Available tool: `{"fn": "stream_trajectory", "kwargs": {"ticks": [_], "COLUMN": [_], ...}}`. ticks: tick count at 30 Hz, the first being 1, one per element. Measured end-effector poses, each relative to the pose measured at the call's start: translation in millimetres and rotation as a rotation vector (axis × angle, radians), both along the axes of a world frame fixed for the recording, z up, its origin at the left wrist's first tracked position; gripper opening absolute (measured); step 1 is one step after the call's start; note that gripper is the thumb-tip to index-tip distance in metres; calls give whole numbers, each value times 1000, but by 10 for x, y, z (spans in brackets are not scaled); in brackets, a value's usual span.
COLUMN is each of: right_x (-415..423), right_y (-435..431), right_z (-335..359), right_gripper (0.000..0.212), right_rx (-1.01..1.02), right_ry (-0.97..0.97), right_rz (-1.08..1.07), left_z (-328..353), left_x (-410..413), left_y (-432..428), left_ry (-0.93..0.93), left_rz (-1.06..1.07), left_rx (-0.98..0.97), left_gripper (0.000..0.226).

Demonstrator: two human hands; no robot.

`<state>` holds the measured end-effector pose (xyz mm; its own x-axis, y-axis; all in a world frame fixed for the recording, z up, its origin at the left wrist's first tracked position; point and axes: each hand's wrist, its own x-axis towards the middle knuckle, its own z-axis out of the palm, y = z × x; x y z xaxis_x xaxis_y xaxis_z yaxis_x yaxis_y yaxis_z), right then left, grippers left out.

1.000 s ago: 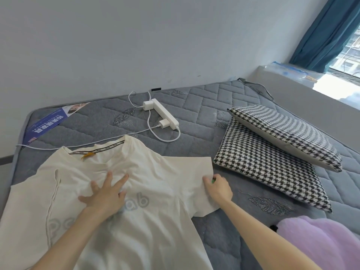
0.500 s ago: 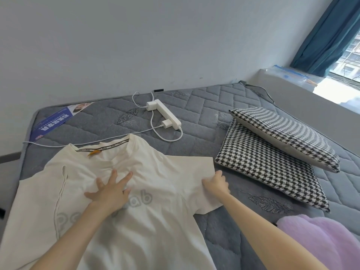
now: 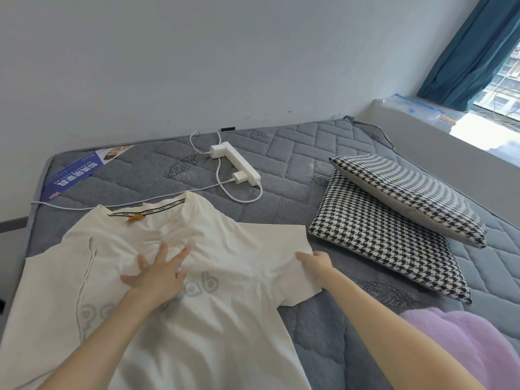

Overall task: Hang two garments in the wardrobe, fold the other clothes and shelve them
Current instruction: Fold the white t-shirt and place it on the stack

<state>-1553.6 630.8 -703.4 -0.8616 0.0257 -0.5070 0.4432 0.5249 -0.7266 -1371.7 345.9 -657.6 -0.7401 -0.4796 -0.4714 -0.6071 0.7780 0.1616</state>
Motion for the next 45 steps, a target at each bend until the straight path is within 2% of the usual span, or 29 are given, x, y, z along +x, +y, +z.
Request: {"fn": "stream_trajectory", "kwargs": {"ticks": [3, 6, 8, 10, 12, 14, 16, 19, 22, 24, 26, 28, 31, 33, 35, 37, 40, 43, 45], "right_x": [56, 112, 120, 104, 87, 90, 108, 291, 669, 923, 1081, 1096, 939, 815, 753, 759, 839, 935, 1007], "right_y": [46, 74, 61, 35, -9, -78, -204, -513, -901, -1083, -1164, -1176, -1102, -970, -797, -622, -412, -288, -244], "right_z": [-13, -6, 37, 84, 168, 293, 425, 560, 545, 477, 390, 332, 303, 270, 225, 173, 102, 19, -24], "right_gripper": [31, 21, 15, 18, 22, 19, 22, 26, 38, 48, 51, 42, 27, 26, 25, 24, 38, 38, 26], "right_rx": [-6, 20, 51, 79, 23, -63, -105, -40, 38, 4, 7, 44, 78, 151, 157, 117, 89, 99, 117], "right_ry": [150, 234, 205, 100, -5, -12, 88, 313, 411, 238, 94, 183, 315, 356, 330, 239, 146, 206, 276], "right_rz": [-28, 17, 61, 130, 192, 216, 212, 261, 549, 788, 926, 889, 642, 560, 595, 752, 941, 929, 892], "left_z": [-3, -5, -8, -6, -2, -14, -45, -104, -128, -124, -105, -80, -40, -20, 4, 15, -42, -189, -276], "left_x": [-2, -1, 4, 10, 23, 55, 114, 218, 301, 359, 425, 488, 513, 468, 378, 285, 222, 275, 324], "left_y": [-3, -11, -17, -30, -59, -103, -148, -207, -259, -285, -321, -365, -361, -255, -93, 99, 353, 549, 633], "left_ry": [0, -1, -3, 0, 10, 27, 52, 104, 148, 168, 186, 220, 324, 402, 455, 483, 450, 342, 249], "left_rz": [-7, -15, -21, -31, -49, -77, -102, -133, -169, -185, -200, -214, -219, -235, -262, -301, -431, -580, -642], "left_rx": [-6, -6, -4, 0, 6, 18, 39, 43, 31, 31, 42, 45, 56, 69, 77, 77, 5, -61, -130], "left_gripper": [53, 53, 53, 54, 54, 54, 54, 52, 51, 52, 55, 58, 57, 55, 53, 51, 52, 61, 68]}}
